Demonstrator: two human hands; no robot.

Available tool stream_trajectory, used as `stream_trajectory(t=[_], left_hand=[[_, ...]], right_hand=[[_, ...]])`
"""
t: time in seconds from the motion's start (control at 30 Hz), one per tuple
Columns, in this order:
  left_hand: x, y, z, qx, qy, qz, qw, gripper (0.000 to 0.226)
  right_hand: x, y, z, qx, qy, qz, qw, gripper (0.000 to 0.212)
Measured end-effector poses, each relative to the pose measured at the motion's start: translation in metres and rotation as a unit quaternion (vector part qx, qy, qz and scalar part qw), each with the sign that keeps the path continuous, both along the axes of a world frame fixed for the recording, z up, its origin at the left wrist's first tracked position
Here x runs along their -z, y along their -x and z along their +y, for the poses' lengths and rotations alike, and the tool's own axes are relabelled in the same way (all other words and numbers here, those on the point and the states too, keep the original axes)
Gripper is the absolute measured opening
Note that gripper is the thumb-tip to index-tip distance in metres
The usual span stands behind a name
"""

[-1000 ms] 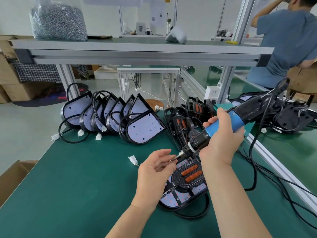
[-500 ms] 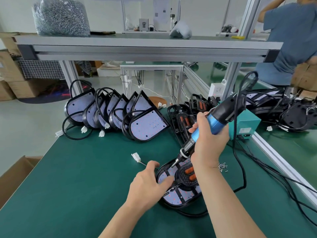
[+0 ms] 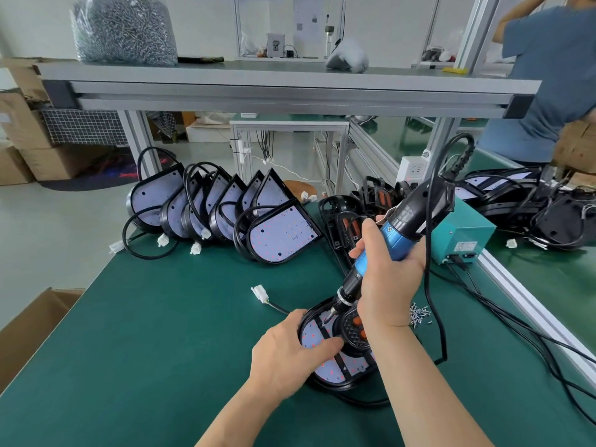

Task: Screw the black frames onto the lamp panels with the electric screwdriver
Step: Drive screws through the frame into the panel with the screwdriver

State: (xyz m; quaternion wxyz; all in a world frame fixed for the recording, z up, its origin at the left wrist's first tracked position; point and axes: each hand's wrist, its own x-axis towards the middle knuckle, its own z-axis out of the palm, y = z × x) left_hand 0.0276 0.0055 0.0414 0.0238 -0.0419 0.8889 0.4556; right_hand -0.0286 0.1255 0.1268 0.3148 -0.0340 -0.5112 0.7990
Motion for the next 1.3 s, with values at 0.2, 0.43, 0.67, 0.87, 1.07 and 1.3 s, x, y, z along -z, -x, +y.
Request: stream_trajectory(t=[0.2,0.43,0.67,0.87,1.07,1.3], left_hand=[[0.003,0.000,-0.001,0.008,-0.002,0.005,1.000,0.055],[0.003,0.000,-0.001,0.011,-0.007,0.003,1.000,0.054],[0.002,-0.001,0.001,0.004,-0.025,0.000,1.000,0.053],[0.001,-0.003,0.004,-0.001,-0.065,0.002,0.998,0.049],[0.003,-0.002,0.003,-0.005,-0.086,0.003,0.996,0.048],[0.001,-0.005,0.003,-0.001,-0.095,0.003,0.995,0.052]], right_hand=[[0.001,0.002,0.000,-0.007,0.002,-0.008,1.000,0.019],[0.004,0.005,-0.003,-0.021,0.001,-0.019,1.000,0.022],[0.009,0.001,-0.008,-0.031,-0.038,-0.006,0.999,0.019],[0.013,-0.001,-0.009,-0.031,-0.062,0.010,0.998,0.014],[0.016,-0.001,-0.008,-0.064,-0.090,-0.009,0.994,0.013],[0.020,0.000,-0.003,-0.101,-0.116,0.008,0.988,0.006]])
